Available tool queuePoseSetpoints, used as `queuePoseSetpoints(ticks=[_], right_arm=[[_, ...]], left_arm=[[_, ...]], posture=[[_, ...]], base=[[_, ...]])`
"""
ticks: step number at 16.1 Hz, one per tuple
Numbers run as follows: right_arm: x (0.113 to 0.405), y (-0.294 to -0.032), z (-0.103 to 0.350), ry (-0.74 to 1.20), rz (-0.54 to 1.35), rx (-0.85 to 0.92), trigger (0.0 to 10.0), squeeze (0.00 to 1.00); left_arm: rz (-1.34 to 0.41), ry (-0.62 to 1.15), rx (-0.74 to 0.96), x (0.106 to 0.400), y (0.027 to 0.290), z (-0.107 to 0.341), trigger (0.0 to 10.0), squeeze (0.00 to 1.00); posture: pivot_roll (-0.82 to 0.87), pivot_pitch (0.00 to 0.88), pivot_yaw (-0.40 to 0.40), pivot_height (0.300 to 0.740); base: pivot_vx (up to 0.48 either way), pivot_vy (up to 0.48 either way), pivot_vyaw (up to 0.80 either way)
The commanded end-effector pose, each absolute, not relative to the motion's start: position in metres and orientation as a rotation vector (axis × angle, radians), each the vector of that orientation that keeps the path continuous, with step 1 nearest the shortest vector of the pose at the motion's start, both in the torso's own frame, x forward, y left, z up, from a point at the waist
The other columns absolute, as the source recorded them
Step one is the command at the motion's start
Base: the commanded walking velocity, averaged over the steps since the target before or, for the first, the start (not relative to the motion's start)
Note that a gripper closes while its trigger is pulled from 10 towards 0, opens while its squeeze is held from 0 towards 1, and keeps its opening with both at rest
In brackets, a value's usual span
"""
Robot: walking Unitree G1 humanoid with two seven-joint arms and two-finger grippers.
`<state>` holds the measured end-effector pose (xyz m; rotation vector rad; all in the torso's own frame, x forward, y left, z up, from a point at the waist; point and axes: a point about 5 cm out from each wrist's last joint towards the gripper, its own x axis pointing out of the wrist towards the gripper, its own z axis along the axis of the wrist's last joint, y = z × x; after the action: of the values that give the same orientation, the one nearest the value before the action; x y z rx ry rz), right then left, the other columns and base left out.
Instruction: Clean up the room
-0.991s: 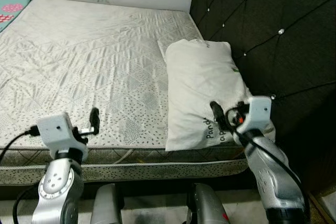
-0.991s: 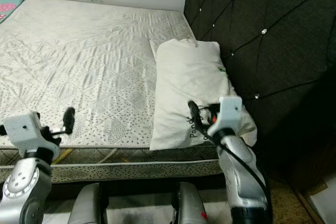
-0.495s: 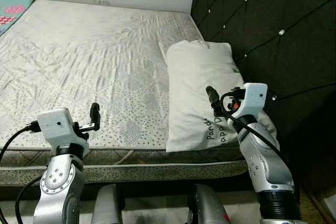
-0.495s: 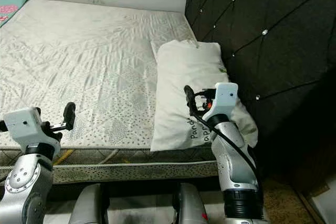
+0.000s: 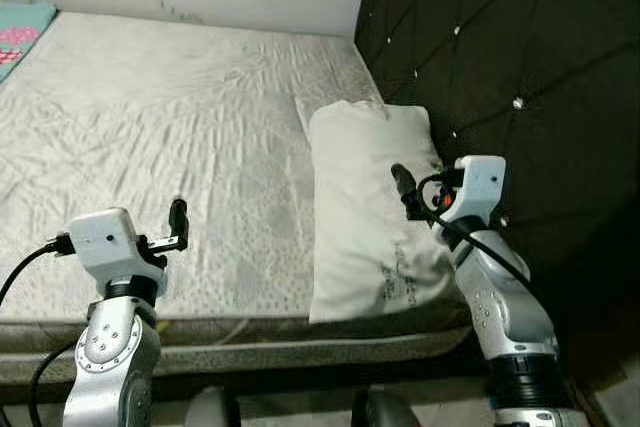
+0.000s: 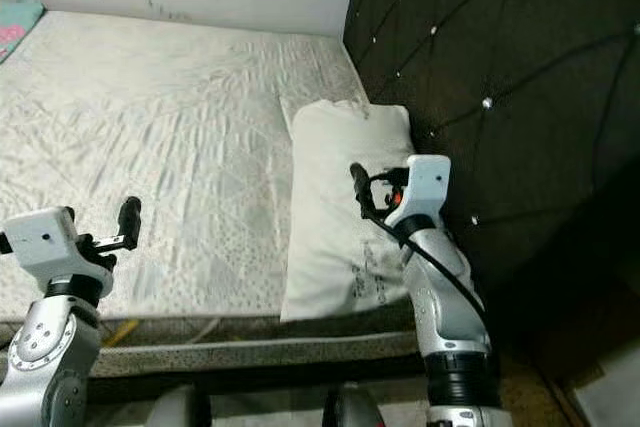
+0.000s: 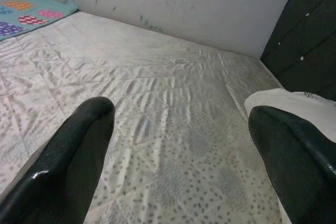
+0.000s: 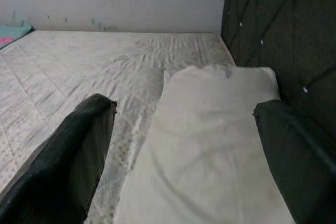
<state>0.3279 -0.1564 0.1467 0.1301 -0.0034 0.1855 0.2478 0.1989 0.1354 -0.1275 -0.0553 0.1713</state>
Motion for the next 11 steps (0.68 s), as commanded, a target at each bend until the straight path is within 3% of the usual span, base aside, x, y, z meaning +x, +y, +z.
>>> queuePoseSetpoints(ticks=[1,3,11], right_arm=[[0.329,-0.164,0.148,-0.009,0.168,0.119,10.0,0.0],[0.327,-0.167,0.149,-0.012,0.158,0.111,10.0,0.0],[0.324,-0.149,0.138,0.013,0.162,0.138,10.0,0.0]], left_arm=[[0.161,-0.071,-0.129,0.25,0.193,0.139,10.0,0.0],[0.136,-0.064,-0.146,0.251,0.185,0.137,10.0,0.0],[0.109,-0.067,-0.152,0.258,0.18,0.139,10.0,0.0]], posture=[[0.03,0.0,-0.104,0.72],[0.0,0.0,-0.095,0.74],[0.02,0.0,-0.085,0.74]], base=[[0.0,0.0,0.0],[0.0,0.0,0.0],[0.0,0.0,0.0]])
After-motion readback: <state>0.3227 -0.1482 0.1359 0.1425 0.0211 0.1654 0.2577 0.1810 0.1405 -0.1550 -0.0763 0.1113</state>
